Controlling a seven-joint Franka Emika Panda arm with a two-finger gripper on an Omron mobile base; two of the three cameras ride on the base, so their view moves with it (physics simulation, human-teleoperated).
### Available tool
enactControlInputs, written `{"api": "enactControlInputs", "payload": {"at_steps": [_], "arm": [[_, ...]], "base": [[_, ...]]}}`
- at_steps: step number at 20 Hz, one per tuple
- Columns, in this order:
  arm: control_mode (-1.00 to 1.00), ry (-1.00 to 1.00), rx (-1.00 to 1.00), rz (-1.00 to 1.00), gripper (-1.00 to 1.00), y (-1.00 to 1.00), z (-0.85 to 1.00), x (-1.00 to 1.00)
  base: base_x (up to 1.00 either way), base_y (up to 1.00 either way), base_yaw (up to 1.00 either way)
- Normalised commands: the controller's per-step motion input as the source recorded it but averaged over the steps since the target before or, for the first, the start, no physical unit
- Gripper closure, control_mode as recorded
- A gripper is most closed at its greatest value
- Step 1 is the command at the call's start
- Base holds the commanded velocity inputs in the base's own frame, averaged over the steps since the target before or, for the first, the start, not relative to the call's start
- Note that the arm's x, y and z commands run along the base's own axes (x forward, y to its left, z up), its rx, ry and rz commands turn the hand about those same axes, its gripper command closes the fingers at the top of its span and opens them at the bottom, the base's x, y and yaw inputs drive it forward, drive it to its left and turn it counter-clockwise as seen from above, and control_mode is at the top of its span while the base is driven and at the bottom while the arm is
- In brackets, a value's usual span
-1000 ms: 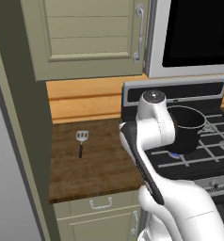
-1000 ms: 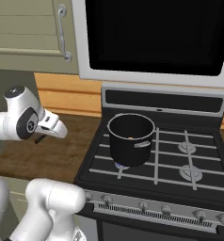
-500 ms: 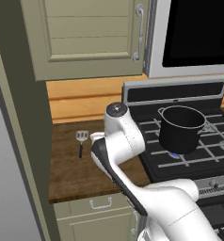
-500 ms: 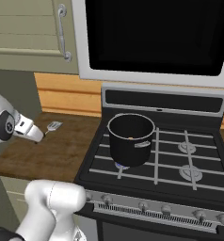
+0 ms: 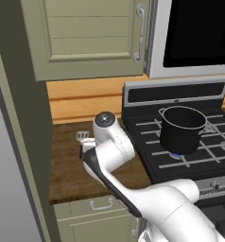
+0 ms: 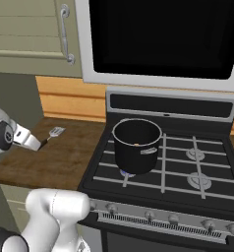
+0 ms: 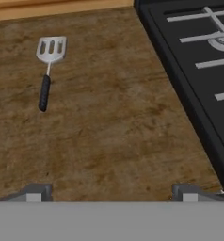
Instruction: Put the mushroom and squash in the pot. Retrieve the spatula and lightly stir the vegetables in the pot.
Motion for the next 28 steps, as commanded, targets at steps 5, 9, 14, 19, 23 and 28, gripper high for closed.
{"api": "enactControlInputs", "payload": {"at_steps": [5,9,14,19,23,28], "arm": [[-1.0,0.0,0.0,0.0,-1.0,0.47,-0.31,0.2],[-1.0,0.0,0.0,0.0,-1.0,0.29,-0.27,0.21],[-1.0,0.0,0.0,0.0,-1.0,0.02,-0.32,0.44],[-1.0,0.0,0.0,0.03,-1.0,0.08,-0.38,0.41],[-1.0,0.0,0.0,0.04,-1.0,0.22,-0.27,0.31],[-1.0,-0.02,0.0,0.01,-1.0,0.14,-0.18,0.22]], "base": [[0.0,0.0,0.0],[0.0,0.0,0.0],[0.0,0.0,0.0],[0.0,0.0,0.0],[0.0,0.0,0.0],[0.0,0.0,0.0]]}}
